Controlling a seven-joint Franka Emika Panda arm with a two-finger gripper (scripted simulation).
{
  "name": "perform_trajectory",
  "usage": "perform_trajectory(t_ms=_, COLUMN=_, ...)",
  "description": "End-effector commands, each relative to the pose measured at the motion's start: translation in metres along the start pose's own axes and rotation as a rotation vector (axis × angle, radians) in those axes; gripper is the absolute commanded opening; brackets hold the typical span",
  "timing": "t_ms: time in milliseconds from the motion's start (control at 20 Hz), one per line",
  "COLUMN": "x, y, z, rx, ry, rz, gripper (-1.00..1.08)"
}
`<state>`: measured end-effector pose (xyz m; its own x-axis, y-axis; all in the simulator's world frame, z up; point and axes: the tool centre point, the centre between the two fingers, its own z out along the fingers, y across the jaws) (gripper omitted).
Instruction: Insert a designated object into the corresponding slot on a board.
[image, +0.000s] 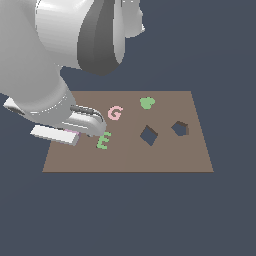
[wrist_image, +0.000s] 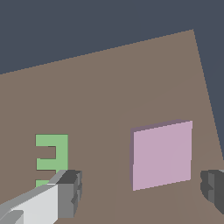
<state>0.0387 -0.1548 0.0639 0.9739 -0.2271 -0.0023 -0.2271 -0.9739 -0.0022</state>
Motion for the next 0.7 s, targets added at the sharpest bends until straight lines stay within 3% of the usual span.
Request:
perform_trajectory(t_ms=0, x=0.005, y=0.01, z=0.007, rx=-0.001, ry=0.002, rz=0.012, gripper=1.0)
perform_trajectory(t_ms=650, x=0.01, y=0.021, z=0.024, rx=-0.002, ry=0.002, rz=0.026, gripper=1.0)
